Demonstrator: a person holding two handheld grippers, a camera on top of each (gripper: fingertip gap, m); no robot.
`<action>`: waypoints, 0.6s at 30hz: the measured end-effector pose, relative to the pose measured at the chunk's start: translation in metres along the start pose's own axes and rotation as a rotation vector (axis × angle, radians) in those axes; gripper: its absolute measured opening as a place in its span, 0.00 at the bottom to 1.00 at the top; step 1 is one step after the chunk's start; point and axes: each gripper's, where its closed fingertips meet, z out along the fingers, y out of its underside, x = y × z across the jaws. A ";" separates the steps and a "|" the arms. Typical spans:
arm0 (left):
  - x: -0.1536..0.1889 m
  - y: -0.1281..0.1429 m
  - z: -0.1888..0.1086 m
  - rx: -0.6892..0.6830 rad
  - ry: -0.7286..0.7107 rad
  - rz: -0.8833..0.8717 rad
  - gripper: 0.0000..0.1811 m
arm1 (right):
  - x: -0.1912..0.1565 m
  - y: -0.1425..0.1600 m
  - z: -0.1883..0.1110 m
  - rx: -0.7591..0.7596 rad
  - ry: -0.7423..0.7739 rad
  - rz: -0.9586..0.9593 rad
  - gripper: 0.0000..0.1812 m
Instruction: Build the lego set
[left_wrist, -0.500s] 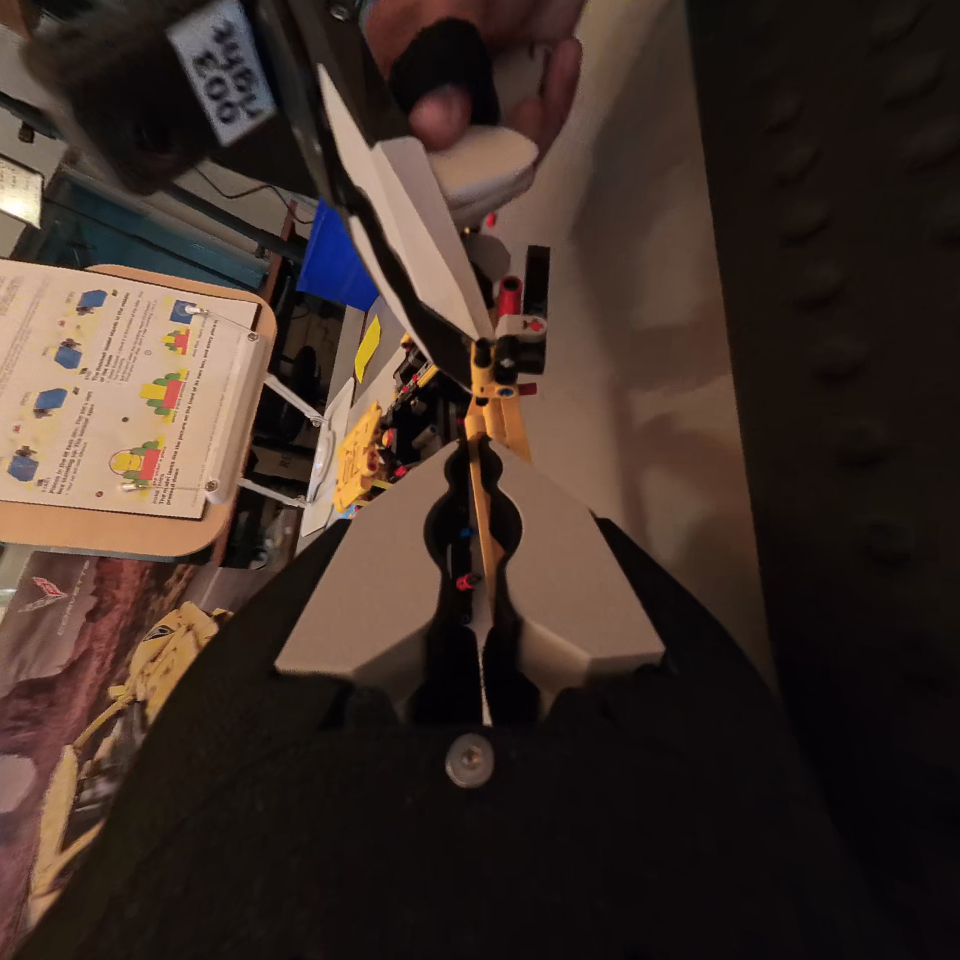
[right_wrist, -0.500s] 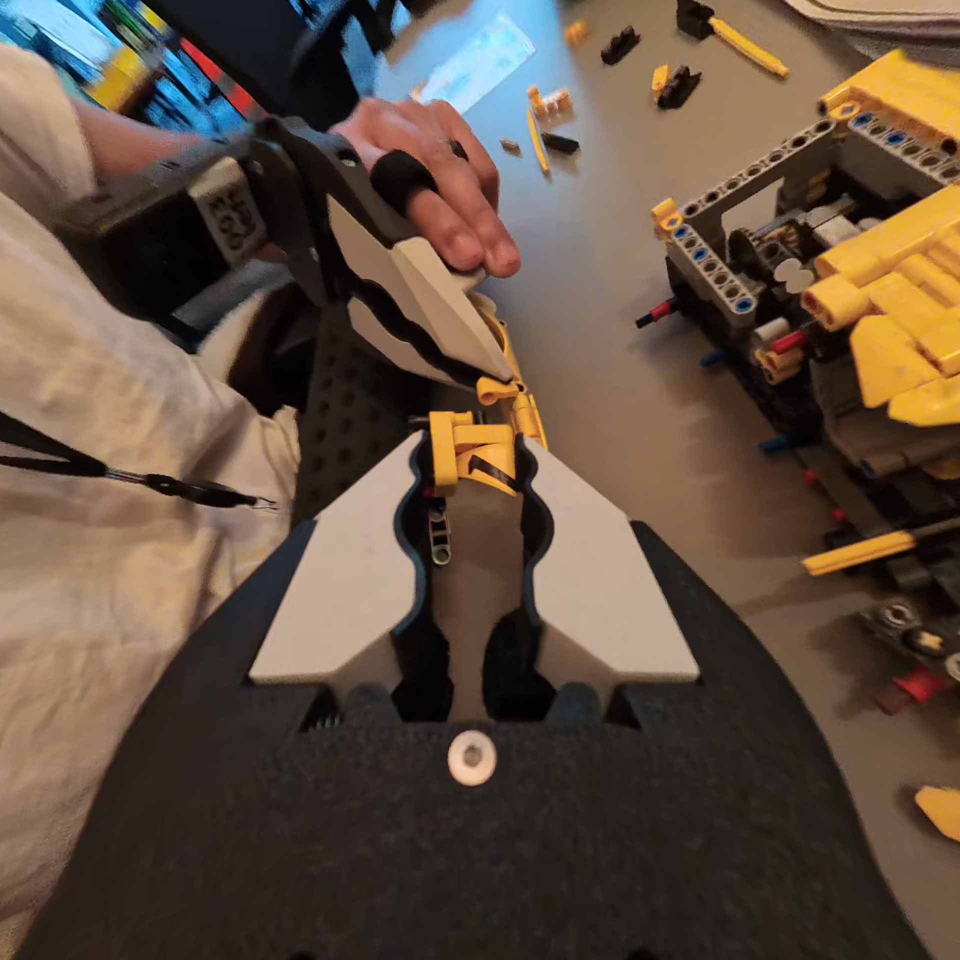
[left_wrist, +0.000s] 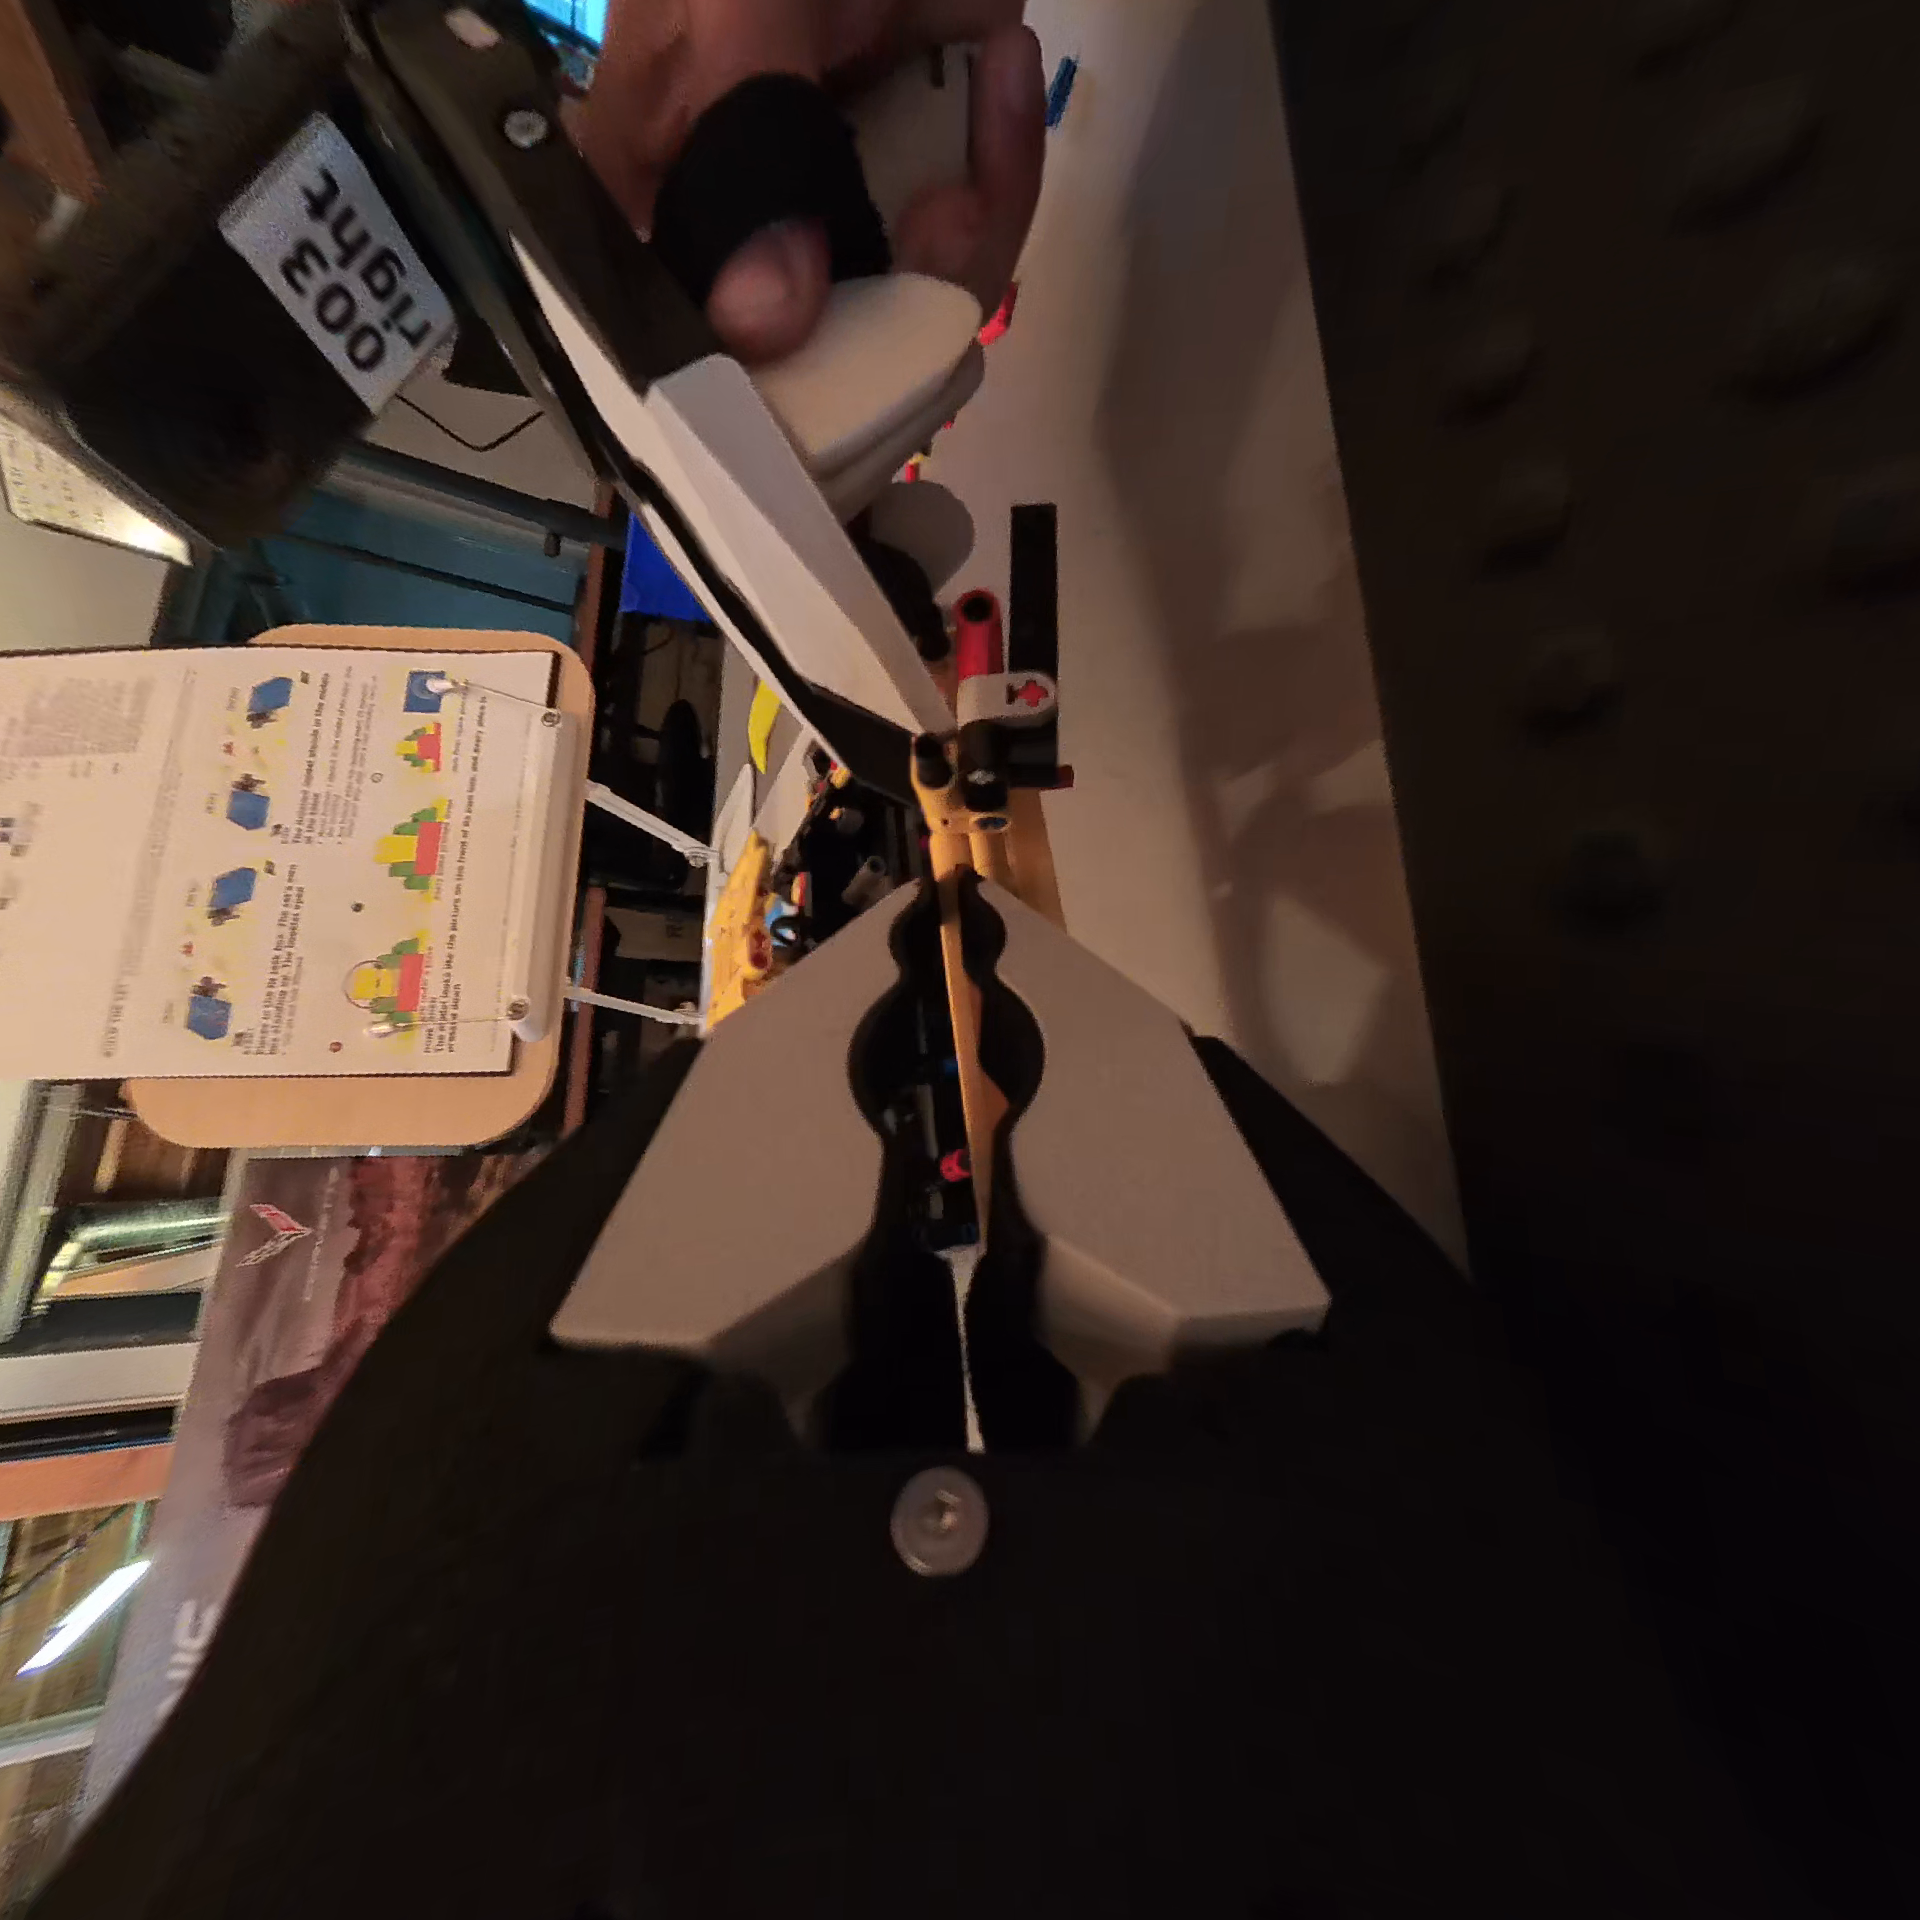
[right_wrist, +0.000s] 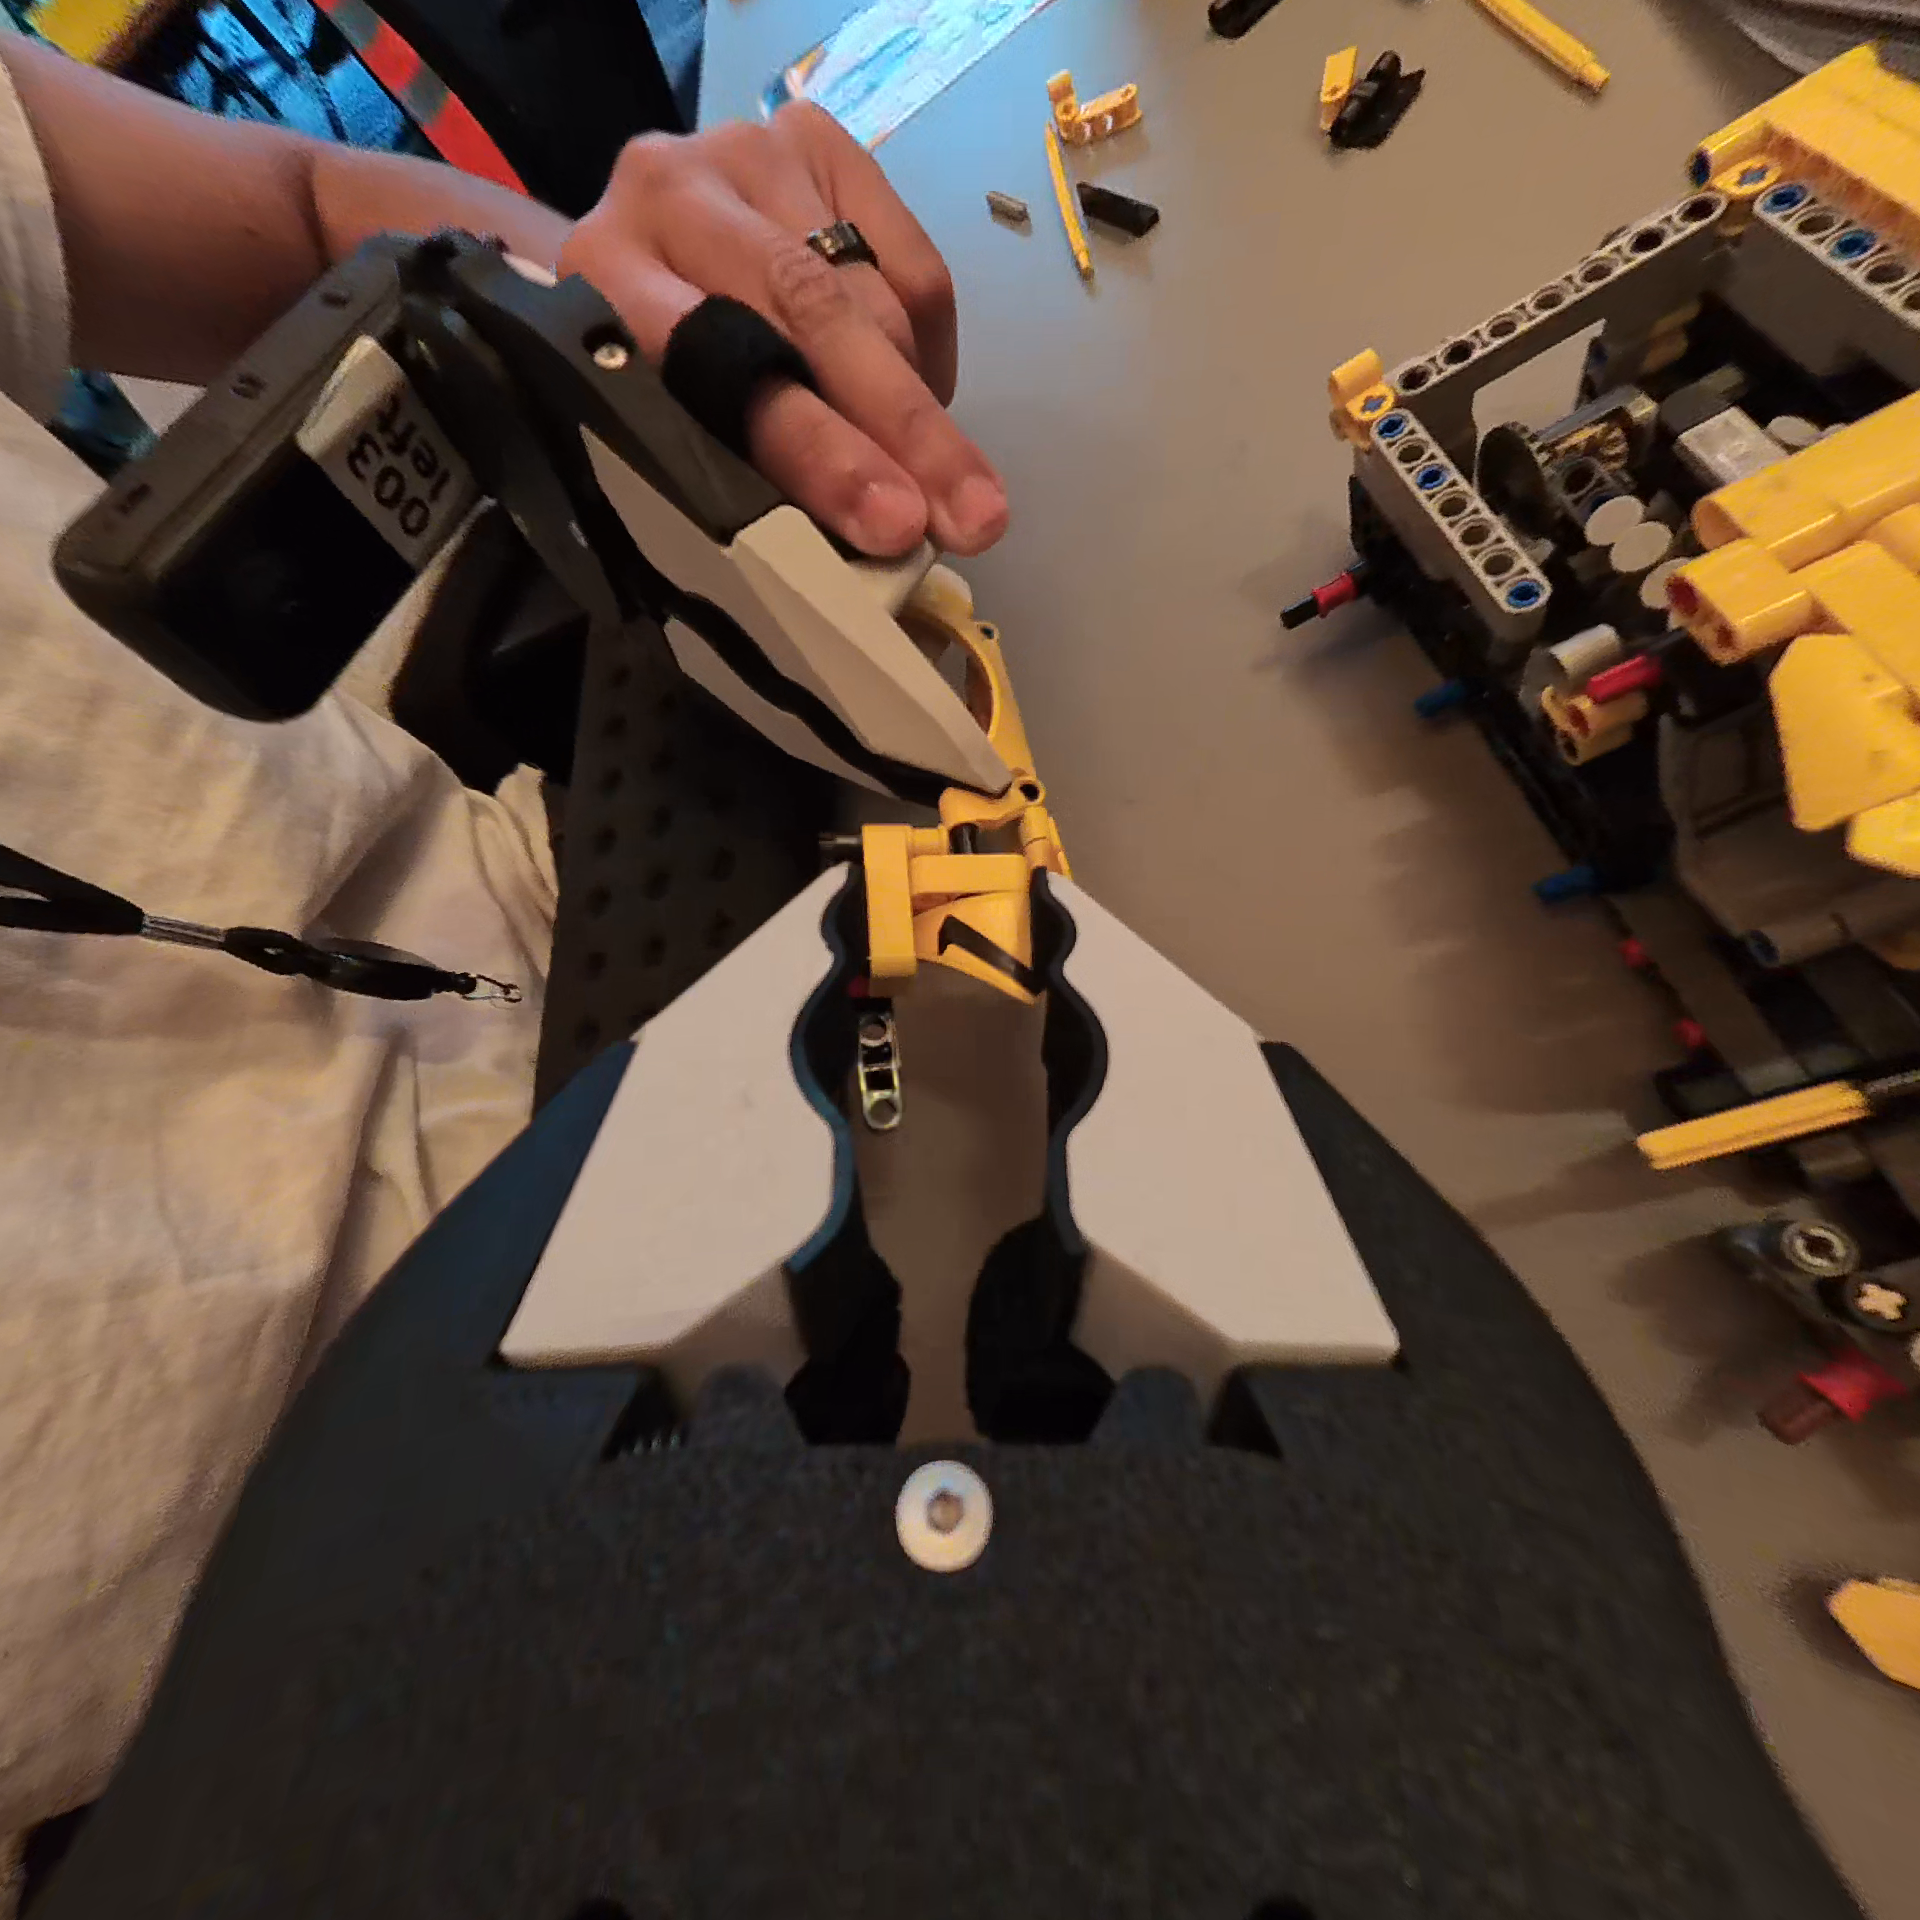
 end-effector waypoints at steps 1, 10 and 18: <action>-0.001 0.000 -0.001 -0.004 -0.015 0.022 0.02 | -0.001 0.000 0.000 0.006 -0.011 0.002 0.16; 0.019 -0.002 0.001 -0.008 0.066 0.105 0.02 | -0.001 0.015 0.012 -0.161 0.090 -0.163 0.16; 0.022 -0.006 0.001 0.022 0.111 0.029 0.01 | -0.006 0.016 0.016 -0.015 -0.060 -0.109 0.16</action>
